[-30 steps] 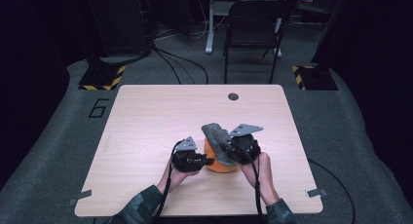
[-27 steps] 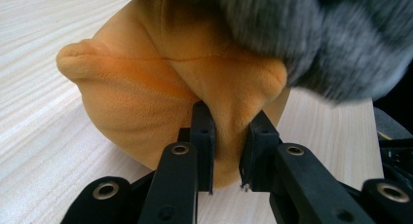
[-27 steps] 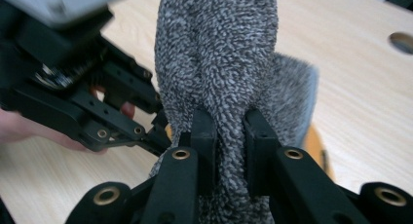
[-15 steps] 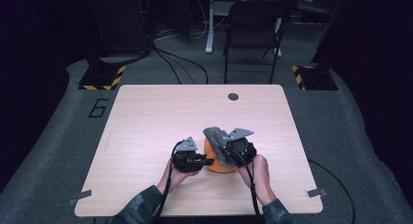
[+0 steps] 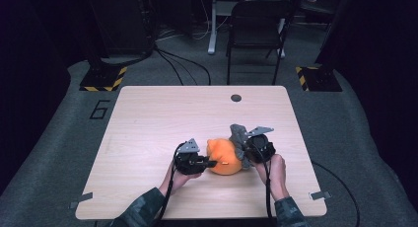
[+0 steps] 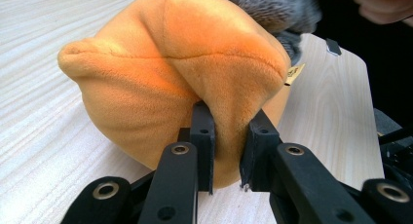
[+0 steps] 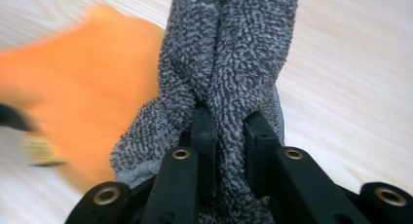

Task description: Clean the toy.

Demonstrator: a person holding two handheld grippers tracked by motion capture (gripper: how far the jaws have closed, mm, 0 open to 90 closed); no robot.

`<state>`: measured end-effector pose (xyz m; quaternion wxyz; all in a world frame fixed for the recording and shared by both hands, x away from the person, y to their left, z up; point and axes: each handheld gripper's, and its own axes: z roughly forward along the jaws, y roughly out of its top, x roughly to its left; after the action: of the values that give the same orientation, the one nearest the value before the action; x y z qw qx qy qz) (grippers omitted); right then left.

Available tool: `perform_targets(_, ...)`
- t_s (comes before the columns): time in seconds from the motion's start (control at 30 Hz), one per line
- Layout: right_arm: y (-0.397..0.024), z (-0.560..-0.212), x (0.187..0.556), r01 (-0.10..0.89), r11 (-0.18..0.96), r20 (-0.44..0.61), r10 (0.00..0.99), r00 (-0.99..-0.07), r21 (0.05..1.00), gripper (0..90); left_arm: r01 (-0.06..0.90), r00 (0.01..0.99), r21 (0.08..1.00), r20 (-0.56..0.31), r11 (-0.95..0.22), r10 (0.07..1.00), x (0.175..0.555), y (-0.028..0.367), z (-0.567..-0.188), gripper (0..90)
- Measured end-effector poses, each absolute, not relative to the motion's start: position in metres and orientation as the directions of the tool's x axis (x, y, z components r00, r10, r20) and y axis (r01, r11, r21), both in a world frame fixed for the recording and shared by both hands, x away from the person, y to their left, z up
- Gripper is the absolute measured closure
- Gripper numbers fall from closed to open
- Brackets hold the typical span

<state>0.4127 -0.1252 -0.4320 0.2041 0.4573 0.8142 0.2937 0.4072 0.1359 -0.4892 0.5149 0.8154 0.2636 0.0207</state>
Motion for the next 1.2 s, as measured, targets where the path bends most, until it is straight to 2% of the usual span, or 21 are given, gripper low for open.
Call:
perform_targets(0.23, -0.147, -0.474, 0.432, 0.738, 0.371, -0.045, 0.906, -0.421, 0.563, 78.2, 0.411, 0.859, 0.851, -0.242, -0.327, 0.451, 0.408, 0.136, -0.489, 77.8)
perform_targets(0.37, -0.149, -0.491, 0.438, 0.757, 0.369, -0.027, 0.906, -0.422, 0.539, 78.1, 0.419, 0.854, 0.85, -0.248, -0.32, 0.458, 0.408, 0.137, -0.489, 77.7)
perform_targets(0.53, -0.153, -0.477, 0.433, 0.747, 0.368, -0.038, 0.907, -0.419, 0.553, 78.1, 0.416, 0.854, 0.851, -0.245, -0.321, 0.459, 0.407, 0.137, -0.489, 77.6)
perform_targets(0.73, -0.157, -0.441, 0.422, 0.689, 0.343, -0.042, 0.91, -0.413, 0.638, 78.0, 0.418, 0.853, 0.851, -0.246, -0.319, 0.46, 0.408, 0.138, -0.489, 77.4)
perform_targets(0.93, -0.128, -0.393, 0.393, 0.555, 0.363, -0.039, 0.86, -0.508, 0.748, 78.1, 0.418, 0.854, 0.851, -0.247, -0.319, 0.458, 0.408, 0.138, -0.489, 77.1)
perform_targets(1.07, -0.092, -0.412, 0.393, 0.548, 0.487, -0.126, 0.814, -0.567, 0.68, 78.8, 0.426, 0.85, 0.845, -0.251, -0.324, 0.464, 0.409, 0.138, -0.491, 76.2)
perform_targets(1.2, -0.087, -0.427, 0.399, 0.547, 0.51, -0.143, 0.804, -0.577, 0.664, 79.4, 0.425, 0.852, 0.845, -0.252, -0.324, 0.459, 0.411, 0.14, -0.492, 72.8)
